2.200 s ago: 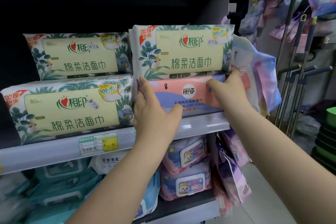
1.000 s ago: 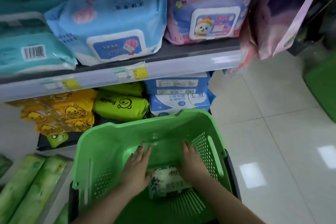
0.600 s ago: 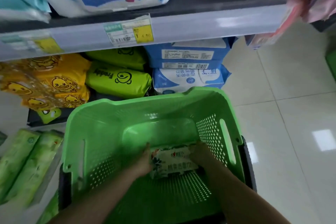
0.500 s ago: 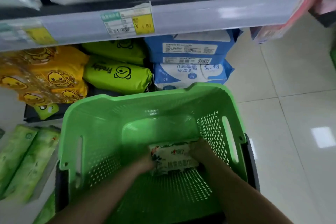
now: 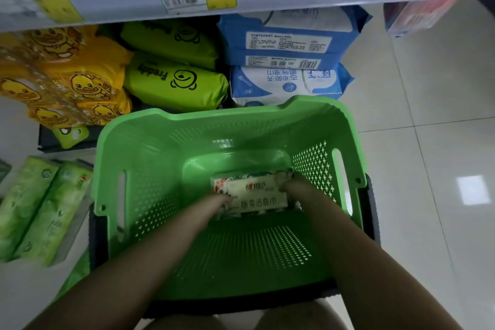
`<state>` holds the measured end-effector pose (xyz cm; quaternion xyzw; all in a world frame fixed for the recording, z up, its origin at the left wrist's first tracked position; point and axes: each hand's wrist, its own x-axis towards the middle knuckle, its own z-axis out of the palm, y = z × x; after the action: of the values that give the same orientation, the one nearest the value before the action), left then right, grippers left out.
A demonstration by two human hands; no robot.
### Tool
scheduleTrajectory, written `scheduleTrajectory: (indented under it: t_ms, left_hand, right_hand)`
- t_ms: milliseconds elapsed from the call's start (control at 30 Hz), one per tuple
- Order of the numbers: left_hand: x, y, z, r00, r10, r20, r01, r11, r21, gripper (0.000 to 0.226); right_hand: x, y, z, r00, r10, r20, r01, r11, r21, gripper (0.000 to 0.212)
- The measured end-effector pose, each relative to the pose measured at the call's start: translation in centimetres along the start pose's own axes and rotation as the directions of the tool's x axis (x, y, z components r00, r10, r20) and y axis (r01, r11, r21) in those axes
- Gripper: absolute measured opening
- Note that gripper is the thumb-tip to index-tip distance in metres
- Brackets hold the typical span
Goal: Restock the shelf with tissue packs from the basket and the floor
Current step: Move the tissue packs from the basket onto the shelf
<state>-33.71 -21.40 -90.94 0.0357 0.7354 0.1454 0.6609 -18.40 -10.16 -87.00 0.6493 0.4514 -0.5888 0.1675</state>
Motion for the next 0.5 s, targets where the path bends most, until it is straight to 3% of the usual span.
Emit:
scheduleTrajectory:
  t_ms: [67, 167, 333, 500]
  left_hand:
    - [-0.6, 0.4, -0.8, 0.999, 0.045, -0.016, -0.046, 0.998, -0.050, 0.003]
    - [-3.3, 1.1, -2.1, 0.991, 0.120, -0.052, -0.126, 0.983, -0.131, 0.008]
    - [-10.6, 2.7, -3.5, 0.959, 0.277, -0.061, -0.284, 0.934, -0.215, 0.005]
    - [-20.8, 3.9, -4.5, 0.857, 0.503, -0.112, -0.515, 0.828, -0.222, 0.012]
  right_hand:
    - [-0.9, -0.5, -0.4, 0.999, -0.049, 0.009, 0.048, 0.998, 0.034, 0.016]
    - [-3.2, -0.8, -1.3, 0.988, -0.154, -0.033, 0.154, 0.988, 0.012, 0.012]
    - [-9.5, -1.0, -2.6, 0.937, -0.317, -0.143, 0.328, 0.943, 0.056, 0.045]
    - [-17.2, -0.9, -3.6, 0.825, -0.500, -0.264, 0.538, 0.838, 0.093, 0.073]
